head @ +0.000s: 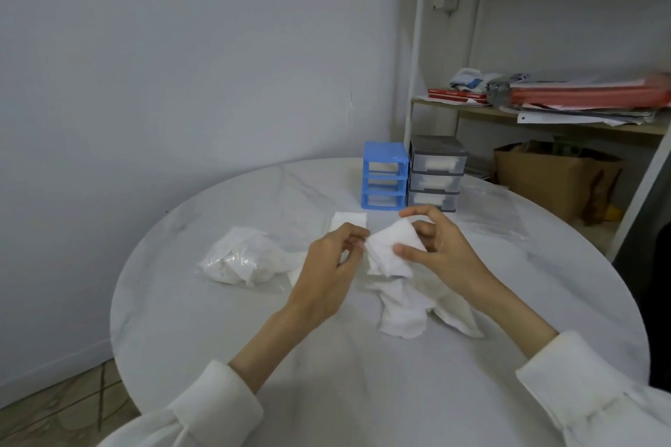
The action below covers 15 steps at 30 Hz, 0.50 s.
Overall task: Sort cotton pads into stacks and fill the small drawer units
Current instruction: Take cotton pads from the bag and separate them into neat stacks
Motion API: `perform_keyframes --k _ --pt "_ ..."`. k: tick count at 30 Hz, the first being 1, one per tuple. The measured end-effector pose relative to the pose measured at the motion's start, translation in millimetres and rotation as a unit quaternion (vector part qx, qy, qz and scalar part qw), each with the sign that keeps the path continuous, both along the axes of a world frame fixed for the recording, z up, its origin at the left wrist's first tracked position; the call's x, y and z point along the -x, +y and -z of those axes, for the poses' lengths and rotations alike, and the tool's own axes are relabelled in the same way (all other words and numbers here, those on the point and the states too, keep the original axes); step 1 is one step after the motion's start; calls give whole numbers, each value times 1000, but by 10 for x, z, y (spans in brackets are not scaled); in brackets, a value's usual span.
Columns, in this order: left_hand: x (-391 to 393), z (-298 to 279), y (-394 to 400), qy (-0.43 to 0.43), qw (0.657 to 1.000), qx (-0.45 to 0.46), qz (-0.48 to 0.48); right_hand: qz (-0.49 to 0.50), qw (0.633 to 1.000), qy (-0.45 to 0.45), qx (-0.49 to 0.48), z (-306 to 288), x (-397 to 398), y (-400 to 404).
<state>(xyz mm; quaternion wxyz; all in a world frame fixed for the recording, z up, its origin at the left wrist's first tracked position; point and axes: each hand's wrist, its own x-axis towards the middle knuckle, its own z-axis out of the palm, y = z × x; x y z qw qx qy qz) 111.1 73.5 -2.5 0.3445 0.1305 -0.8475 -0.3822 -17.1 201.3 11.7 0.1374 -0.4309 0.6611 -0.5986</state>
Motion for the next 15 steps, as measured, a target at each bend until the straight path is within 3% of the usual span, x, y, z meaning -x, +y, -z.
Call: perform_keyframes --k 6,11,15 --pt "177 19 82 42 992 -113 36 27 998 19 53 -34 64 -127" --pt "338 9 13 74 971 -221 44 62 996 43 41 28 182 -224" --pt "439 -67 -112 98 961 -257 39 99 993 53 30 19 294 -308"
